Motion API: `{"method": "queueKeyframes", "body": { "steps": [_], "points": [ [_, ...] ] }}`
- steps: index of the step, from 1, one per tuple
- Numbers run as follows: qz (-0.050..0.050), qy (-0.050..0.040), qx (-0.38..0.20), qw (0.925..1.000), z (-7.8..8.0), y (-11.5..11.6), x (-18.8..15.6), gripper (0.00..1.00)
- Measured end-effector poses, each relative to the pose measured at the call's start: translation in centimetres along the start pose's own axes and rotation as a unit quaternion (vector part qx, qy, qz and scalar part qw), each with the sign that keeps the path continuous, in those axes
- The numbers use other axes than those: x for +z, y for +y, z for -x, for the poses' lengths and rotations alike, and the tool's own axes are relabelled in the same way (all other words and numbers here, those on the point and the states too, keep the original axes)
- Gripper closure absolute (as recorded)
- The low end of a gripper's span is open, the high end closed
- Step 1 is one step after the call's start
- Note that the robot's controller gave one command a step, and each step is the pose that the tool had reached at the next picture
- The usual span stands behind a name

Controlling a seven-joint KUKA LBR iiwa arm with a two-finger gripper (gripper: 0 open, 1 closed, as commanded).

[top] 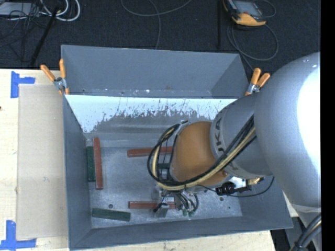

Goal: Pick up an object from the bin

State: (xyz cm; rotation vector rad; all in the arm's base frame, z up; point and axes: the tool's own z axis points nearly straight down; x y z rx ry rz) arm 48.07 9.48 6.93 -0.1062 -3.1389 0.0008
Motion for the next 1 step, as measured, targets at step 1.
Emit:
{"method": "queueKeyframes", "body": {
  "steps": [1],
  "points": [
    [0.001,-0.0048,0.002,1.0000,-0.21,-0.02,-23.61,1.00]
  ]
}}
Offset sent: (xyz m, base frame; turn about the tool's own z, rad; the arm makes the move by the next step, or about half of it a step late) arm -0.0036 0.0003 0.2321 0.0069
